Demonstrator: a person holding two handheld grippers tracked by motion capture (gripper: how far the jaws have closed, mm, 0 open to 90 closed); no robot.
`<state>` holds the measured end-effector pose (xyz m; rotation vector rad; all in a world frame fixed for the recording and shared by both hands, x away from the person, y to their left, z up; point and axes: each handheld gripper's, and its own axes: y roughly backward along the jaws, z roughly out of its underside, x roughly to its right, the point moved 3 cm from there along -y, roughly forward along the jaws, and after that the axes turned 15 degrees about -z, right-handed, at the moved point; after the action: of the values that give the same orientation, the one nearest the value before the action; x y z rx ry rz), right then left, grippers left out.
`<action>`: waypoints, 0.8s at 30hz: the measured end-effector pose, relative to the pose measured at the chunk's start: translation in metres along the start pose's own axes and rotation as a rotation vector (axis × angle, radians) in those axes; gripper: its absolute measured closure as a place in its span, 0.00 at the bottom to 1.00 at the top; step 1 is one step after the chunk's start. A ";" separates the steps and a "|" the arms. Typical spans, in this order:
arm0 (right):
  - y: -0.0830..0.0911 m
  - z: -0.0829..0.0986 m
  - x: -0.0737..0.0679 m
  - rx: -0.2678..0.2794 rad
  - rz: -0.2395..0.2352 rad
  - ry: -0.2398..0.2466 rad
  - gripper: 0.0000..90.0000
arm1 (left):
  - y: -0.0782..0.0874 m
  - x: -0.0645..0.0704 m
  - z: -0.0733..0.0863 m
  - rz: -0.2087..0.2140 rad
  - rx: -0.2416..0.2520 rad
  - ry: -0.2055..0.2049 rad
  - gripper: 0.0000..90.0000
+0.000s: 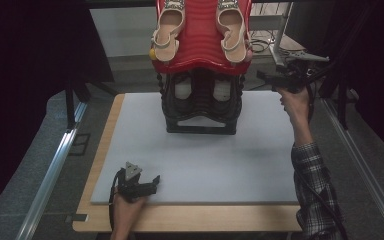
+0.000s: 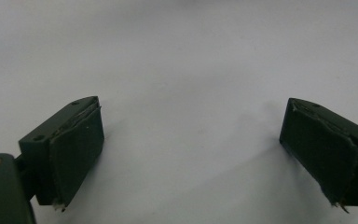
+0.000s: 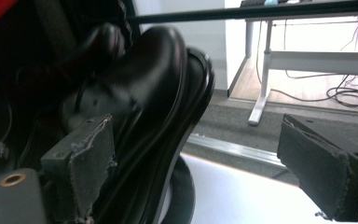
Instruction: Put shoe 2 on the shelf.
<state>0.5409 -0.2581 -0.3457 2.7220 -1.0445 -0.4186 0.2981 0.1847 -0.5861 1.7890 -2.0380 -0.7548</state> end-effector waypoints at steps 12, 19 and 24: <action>0.006 0.055 -0.014 -0.103 -0.034 0.023 0.09 | 0.000 0.000 0.000 0.000 -0.001 0.000 0.07; 0.015 0.093 -0.026 -0.184 -0.041 0.038 0.06 | 0.000 0.000 0.000 0.000 -0.001 -0.001 0.07; 0.026 0.124 -0.030 -0.221 -0.043 0.034 0.05 | 0.000 0.000 0.000 -0.001 -0.001 0.000 0.07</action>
<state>0.4627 -0.2662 -0.4489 2.5494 -0.8757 -0.4631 0.2982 0.1846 -0.5860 1.7890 -2.0368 -0.7566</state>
